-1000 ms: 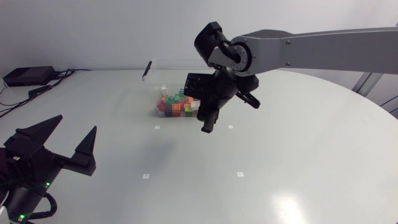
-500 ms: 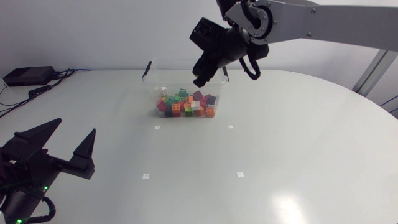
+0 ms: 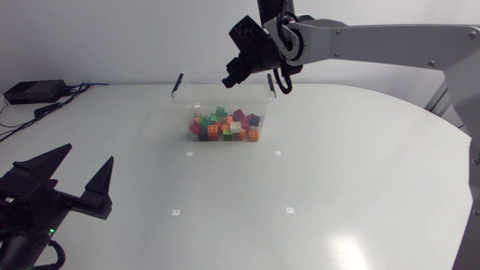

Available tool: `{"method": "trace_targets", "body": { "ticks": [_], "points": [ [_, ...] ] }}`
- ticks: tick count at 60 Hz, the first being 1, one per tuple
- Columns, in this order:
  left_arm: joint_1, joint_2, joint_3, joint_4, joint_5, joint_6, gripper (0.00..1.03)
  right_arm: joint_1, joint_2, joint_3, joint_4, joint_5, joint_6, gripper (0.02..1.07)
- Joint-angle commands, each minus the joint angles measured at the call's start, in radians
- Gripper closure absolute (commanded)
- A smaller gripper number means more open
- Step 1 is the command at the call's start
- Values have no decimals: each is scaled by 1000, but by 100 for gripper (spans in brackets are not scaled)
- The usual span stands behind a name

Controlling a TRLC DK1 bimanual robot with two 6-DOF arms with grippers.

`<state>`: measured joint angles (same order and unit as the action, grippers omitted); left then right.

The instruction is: Place the duplo bricks in the container

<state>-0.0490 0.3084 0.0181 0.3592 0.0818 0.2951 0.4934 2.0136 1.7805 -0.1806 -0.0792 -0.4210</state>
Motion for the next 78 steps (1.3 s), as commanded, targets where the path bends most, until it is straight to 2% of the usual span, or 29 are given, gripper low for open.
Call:
{"method": "trace_targets", "body": {
  "ticks": [1,5,8,15,22,25,30,48,57,78],
  "points": [
    [-5,-22,-23,-17,10,-31,5,-6,51,39,40,25,33,78],
    [0,-60,-23,-51,9,-47,5,-4,73,40,66,39,42,77],
    [-2,-104,-21,-88,9,-48,5,-1,88,37,89,59,44,70],
    [1,-210,-21,-167,7,-67,5,-1,105,22,138,81,56,63],
    [14,-319,-21,-249,6,-77,5,-1,100,-9,168,107,65,38],
    [20,-322,-21,-249,3,-83,5,-1,88,-27,187,114,67,29],
    [34,-322,-21,-249,-8,-91,5,-4,50,-67,222,128,73,7],
    [55,-324,-21,-233,-47,-142,5,-13,-177,-274,356,167,93,6],
    [55,-324,-21,-258,-66,-169,5,-35,-289,-375,377,190,105,6],
    [57,-324,-21,-312,-71,-198,5,-84,-561,-639,440,326,123,6]
  ]
}}
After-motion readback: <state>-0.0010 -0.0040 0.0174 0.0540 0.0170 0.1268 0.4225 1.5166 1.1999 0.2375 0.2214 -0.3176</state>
